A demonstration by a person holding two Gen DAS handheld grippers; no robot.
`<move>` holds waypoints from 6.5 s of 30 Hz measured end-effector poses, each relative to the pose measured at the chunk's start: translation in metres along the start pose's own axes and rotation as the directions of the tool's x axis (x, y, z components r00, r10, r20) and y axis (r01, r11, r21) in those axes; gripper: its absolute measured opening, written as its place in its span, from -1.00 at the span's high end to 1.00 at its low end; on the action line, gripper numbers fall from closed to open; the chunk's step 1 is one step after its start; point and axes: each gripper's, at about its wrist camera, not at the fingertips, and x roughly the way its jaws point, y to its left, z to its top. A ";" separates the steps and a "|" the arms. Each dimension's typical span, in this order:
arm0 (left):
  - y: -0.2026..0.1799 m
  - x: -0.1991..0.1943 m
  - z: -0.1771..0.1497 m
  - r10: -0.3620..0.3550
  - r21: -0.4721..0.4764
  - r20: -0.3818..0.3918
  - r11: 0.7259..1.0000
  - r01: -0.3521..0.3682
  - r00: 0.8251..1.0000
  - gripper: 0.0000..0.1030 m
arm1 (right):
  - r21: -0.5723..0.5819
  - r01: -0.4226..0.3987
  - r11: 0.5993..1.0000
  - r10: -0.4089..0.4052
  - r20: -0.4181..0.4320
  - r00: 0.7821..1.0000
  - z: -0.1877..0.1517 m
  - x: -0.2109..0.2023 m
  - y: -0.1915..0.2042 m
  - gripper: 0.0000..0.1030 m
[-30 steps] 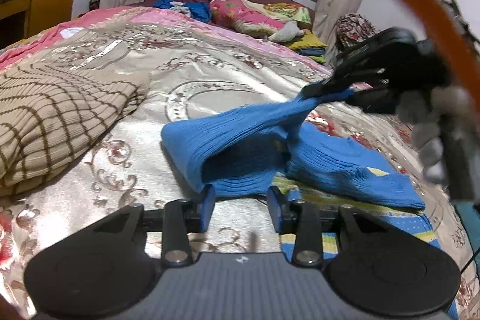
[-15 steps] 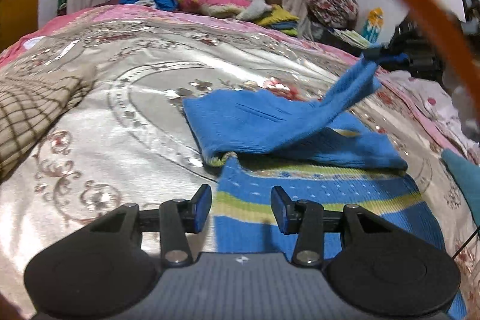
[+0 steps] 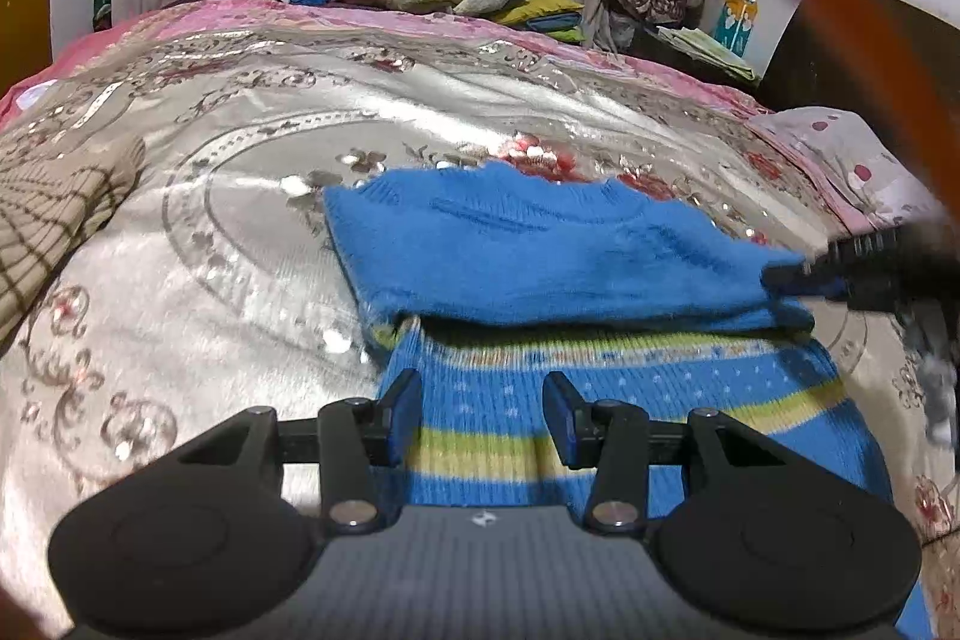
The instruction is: Fold small clothes
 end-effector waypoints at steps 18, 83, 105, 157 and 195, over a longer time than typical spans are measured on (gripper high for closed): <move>0.002 0.062 0.036 0.114 0.045 -0.077 0.993 -0.111 0.991 0.05 | 0.032 0.085 0.996 -0.085 -0.015 0.996 0.001 0.009 -0.018 0.44; -0.003 -0.111 -0.119 0.012 -0.043 -0.180 0.999 -0.020 0.984 -0.01 | 0.039 -0.046 0.998 0.052 -0.175 0.983 -0.195 -0.165 -0.052 0.18; 0.027 -0.106 -0.080 -0.338 -0.347 -0.074 0.891 0.294 0.938 0.70 | 0.299 -0.321 0.899 0.343 -0.022 0.939 -0.165 -0.167 -0.065 0.83; 0.005 -0.093 -0.079 -0.265 -0.221 -0.196 0.950 0.221 0.944 0.71 | 0.361 -0.253 0.897 0.323 -0.148 0.935 -0.153 -0.147 -0.055 0.85; 0.053 -0.066 -0.020 -0.256 -0.267 -0.112 0.938 0.219 0.960 0.27 | -0.923 -0.287 0.257 -0.082 -0.316 0.945 -0.188 -0.119 0.085 -0.10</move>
